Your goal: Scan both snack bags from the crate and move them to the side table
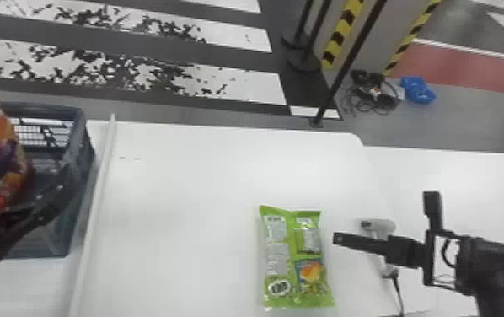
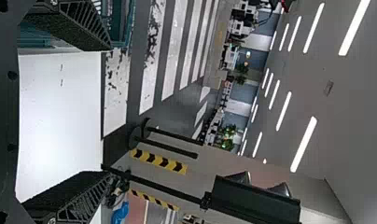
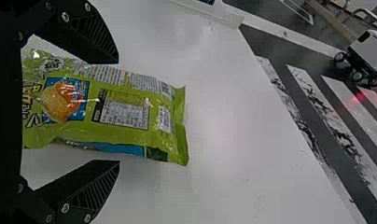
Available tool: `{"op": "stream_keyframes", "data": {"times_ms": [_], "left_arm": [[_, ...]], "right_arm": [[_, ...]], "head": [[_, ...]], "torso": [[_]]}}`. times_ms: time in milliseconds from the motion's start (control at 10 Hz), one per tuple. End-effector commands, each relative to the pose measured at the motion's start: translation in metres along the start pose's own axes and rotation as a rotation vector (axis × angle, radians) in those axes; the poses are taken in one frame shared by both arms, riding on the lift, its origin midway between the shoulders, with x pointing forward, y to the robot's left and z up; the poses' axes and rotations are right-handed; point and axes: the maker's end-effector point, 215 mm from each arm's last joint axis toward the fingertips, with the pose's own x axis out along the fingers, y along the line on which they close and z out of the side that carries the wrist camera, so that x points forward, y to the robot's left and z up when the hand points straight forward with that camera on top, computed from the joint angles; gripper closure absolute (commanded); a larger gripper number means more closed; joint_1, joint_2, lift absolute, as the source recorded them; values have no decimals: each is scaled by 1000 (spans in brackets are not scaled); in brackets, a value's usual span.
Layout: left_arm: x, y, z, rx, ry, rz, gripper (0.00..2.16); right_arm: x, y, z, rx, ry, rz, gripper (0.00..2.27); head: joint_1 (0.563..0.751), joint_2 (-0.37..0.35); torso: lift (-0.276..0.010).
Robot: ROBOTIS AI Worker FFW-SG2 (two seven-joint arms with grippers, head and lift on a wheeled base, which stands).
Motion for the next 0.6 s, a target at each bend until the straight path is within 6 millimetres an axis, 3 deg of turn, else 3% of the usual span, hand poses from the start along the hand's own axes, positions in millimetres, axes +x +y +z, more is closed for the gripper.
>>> {"op": "stream_keyframes", "data": {"times_ms": [0,200,500], "left_arm": [[5,-2,-2,-4,1,-8,36],[6,-1,-4,-7,3,-7,36],[7,-5,-6,-11,6,-11,36]], "right_arm": [[6,-20,-17,-31,80,-33,184],[19,-33,-31,-64,121,-43,188],[40,-22,-49,-95,175,-13,188]], "head": [[695,-245],[695,-263],[695,-260]], "torso": [[-29],[-29],[-29]]}}
